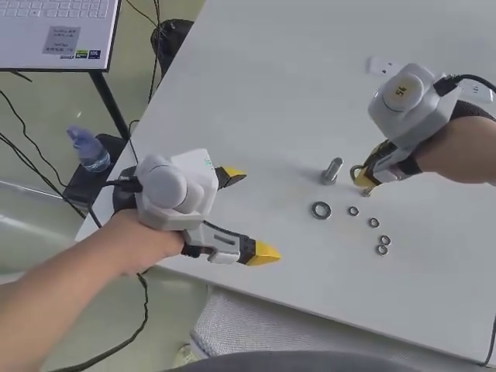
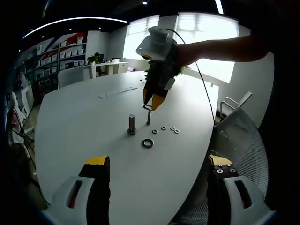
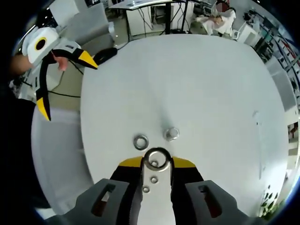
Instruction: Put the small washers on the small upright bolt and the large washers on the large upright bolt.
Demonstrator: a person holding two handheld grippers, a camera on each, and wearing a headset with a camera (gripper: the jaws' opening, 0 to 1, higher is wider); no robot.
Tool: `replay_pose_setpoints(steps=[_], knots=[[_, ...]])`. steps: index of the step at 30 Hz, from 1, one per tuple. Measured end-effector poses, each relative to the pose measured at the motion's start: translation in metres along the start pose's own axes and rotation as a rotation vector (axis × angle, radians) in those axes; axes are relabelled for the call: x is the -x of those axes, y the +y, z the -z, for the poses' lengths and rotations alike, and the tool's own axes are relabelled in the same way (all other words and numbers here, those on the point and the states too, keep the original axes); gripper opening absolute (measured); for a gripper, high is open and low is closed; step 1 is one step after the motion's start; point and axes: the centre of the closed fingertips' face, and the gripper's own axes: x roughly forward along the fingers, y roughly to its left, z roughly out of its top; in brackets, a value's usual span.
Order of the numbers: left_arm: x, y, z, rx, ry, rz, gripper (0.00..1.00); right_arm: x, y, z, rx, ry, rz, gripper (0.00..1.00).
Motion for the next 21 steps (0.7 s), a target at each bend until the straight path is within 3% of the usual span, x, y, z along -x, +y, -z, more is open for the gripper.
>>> replay_pose_setpoints(steps=[21], knots=[[0.002, 0.008, 0.008, 0.004, 0.009, -0.002, 0.85, -0.021, -0.025, -0.022, 0.019, 0.011, 0.021, 0.21]])
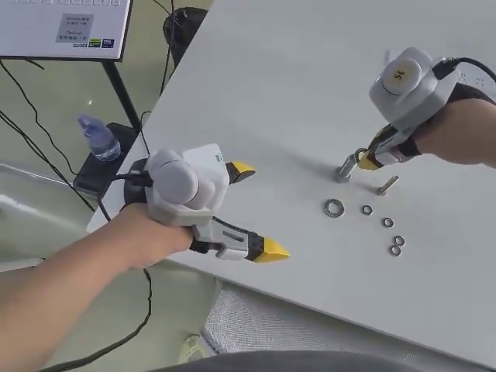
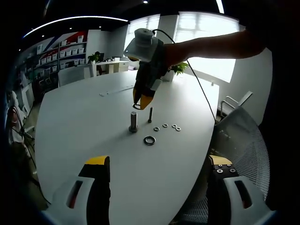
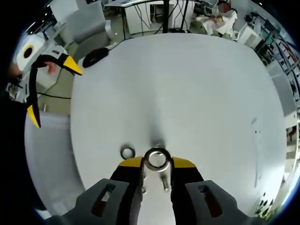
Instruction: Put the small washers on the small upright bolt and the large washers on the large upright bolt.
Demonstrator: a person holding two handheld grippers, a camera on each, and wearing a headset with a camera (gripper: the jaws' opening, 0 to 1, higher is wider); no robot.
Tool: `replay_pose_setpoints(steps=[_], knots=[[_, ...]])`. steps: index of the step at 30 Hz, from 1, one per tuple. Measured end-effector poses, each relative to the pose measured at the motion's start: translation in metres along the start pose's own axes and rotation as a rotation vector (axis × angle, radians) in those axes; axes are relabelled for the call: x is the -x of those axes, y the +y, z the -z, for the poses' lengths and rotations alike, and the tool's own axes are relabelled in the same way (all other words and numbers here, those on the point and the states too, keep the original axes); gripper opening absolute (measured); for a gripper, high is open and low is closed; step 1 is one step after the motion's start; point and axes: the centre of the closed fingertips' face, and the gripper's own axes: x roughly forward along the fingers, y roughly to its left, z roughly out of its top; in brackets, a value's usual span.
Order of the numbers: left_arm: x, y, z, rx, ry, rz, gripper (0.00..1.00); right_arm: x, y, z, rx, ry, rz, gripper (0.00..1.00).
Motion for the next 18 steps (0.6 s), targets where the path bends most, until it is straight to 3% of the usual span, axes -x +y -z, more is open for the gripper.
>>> replay_pose_setpoints(steps=[18], knots=[[0.004, 0.004, 0.003, 0.004, 0.003, 0.004, 0.85, -0.021, -0.001, -0.002, 0.035, 0.039, 0.001, 0.21]])
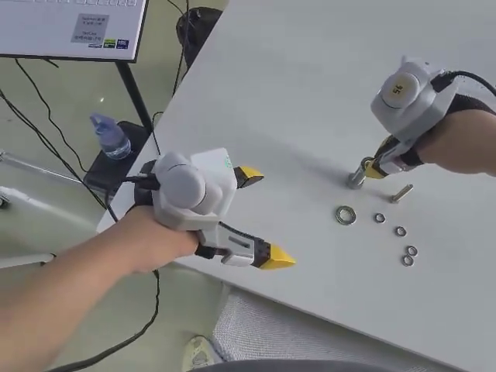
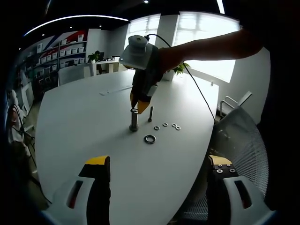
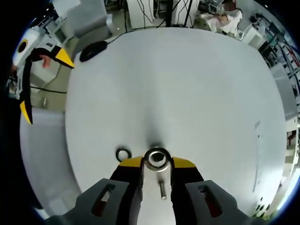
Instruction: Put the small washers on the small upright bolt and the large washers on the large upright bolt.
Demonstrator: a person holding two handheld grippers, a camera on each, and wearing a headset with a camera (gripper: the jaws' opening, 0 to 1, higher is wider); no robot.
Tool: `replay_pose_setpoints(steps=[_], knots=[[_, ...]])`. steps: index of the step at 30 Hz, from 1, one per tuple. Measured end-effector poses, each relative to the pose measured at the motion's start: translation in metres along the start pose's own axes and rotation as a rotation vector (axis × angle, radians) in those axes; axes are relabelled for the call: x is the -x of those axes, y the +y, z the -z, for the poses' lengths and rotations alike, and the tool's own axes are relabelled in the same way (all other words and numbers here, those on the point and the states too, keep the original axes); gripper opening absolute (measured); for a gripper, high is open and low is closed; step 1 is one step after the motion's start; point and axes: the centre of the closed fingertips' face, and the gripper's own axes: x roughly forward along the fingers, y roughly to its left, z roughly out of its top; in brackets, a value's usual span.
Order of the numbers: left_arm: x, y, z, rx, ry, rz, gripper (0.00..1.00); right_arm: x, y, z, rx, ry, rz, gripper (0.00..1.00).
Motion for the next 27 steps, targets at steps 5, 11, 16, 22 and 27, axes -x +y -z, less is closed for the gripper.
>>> replay_pose_setpoints(steps=[5, 11, 16, 22, 27], knots=[[0.001, 0.002, 0.0, 0.001, -0.002, -0.002, 0.85, -0.003, 0.001, 0.0, -0.004, 0.007, -0.005, 0.21], [0.002, 0.0, 0.002, -0.002, 0.004, -0.002, 0.84, -0.007, 0.002, -0.001, 0.0, 0.014, -0.004, 0.21], [0.003, 0.0, 0.005, 0.002, 0.008, -0.002, 0.83, -0.011, 0.004, -0.001, 0.002, 0.021, -0.005, 0.21], [0.003, 0.0, 0.006, 0.009, 0.009, -0.003, 0.83, -0.015, 0.006, 0.001, 0.008, 0.031, -0.005, 0.21], [0.002, 0.0, 0.007, 0.009, 0.01, -0.002, 0.83, -0.022, 0.004, 0.003, 0.003, 0.028, -0.009, 0.21]])
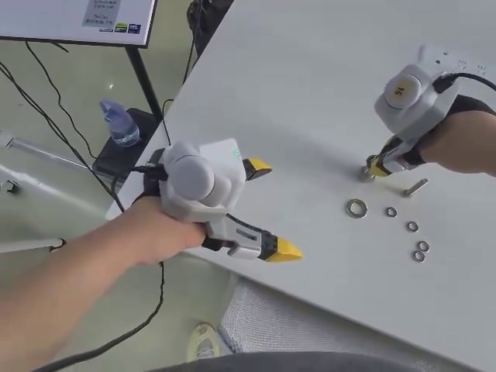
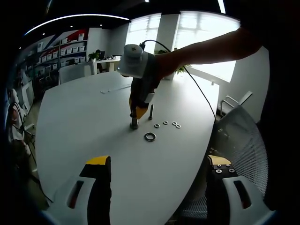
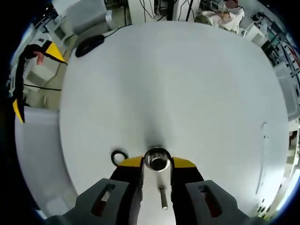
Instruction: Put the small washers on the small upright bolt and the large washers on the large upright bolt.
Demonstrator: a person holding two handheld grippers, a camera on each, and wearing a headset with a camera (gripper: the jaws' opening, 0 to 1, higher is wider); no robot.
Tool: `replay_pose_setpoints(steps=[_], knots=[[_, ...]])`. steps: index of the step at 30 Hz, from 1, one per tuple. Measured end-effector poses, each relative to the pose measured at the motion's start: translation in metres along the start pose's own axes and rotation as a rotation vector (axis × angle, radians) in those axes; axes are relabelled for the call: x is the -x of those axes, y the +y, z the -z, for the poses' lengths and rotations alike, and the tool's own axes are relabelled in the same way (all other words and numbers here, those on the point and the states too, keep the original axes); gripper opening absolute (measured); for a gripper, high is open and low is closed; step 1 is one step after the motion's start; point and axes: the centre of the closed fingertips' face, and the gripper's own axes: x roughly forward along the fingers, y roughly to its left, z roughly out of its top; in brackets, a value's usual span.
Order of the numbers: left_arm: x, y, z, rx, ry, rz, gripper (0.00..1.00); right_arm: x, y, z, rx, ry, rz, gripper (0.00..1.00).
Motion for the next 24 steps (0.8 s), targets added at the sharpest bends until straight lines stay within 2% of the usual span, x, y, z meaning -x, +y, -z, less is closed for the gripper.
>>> replay_pose_setpoints(steps=[10, 24], knots=[[0.0, -0.001, -0.002, 0.001, -0.006, -0.001, 0.83, -0.012, 0.002, 0.002, -0.009, 0.017, -0.005, 0.21], [-0.001, -0.003, -0.004, -0.008, -0.003, 0.002, 0.84, -0.029, -0.005, 0.005, -0.03, 0.026, -0.009, 0.21]])
